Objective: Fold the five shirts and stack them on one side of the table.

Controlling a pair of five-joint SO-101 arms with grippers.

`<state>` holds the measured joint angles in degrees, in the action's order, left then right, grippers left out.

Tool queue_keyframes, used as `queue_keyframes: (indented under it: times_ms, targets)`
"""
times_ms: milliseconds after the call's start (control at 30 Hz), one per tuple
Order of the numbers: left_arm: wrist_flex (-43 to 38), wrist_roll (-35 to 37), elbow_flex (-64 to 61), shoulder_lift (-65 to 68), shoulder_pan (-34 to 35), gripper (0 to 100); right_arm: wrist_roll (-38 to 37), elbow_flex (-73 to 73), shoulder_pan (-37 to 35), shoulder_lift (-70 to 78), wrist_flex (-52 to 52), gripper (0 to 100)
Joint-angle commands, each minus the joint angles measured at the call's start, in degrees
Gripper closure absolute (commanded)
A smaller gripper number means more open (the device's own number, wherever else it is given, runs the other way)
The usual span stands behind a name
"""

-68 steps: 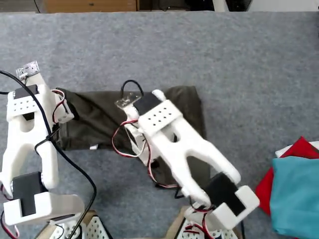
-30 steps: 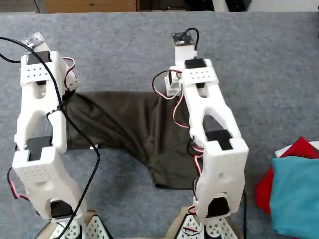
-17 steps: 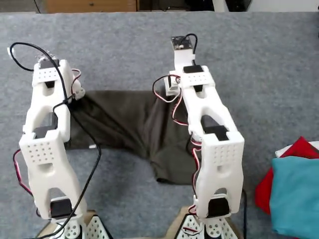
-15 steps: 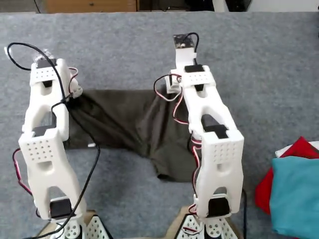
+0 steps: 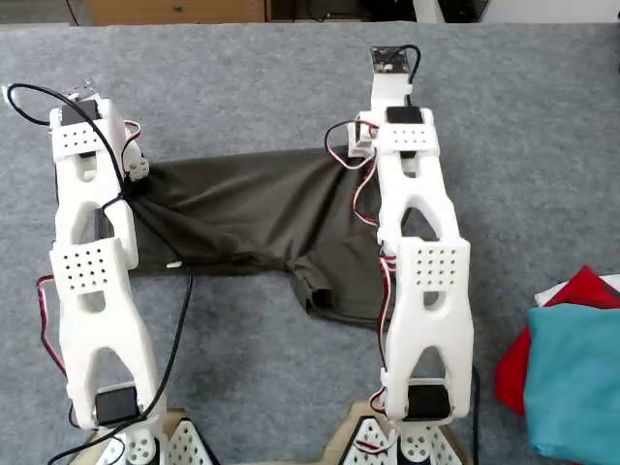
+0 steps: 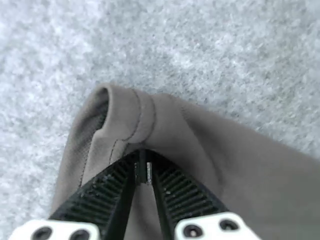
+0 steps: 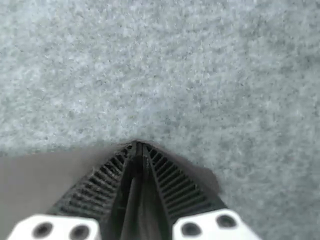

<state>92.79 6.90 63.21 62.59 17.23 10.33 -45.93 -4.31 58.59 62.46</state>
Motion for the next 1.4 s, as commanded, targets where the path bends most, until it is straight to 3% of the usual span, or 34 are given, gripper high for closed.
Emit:
queue_keyframes:
  times_ms: [0,167,367,600,800,1067,1367]
  targets:
    - [6.68,-0.88,9.23,0.57,1.85,91,-0.35,-9.89,1.8,0.92,6.24,99.2]
    - [8.0,-0.88,10.64,0.22,2.29,84,-0.35,-17.63,1.45,3.47,11.25,99.2]
    - [8.0,-0.79,11.16,-0.31,1.67,82,-0.44,-24.66,1.01,4.44,16.79,99.2]
    - [8.09,-1.23,10.2,-9.1,1.58,97,-0.44,-26.24,0.84,4.26,17.67,99.2]
    - [8.09,-1.05,-1.14,-17.63,0.97,97,-0.44,-29.76,0.92,4.0,19.6,99.2]
    - [8.0,4.75,-21.19,-20.79,-0.09,98,-0.35,-34.86,-0.66,4.44,24.62,99.2]
    - [7.91,4.57,-24.7,-20.09,0.18,98,-0.09,-34.59,-0.84,11.91,18.46,99.2]
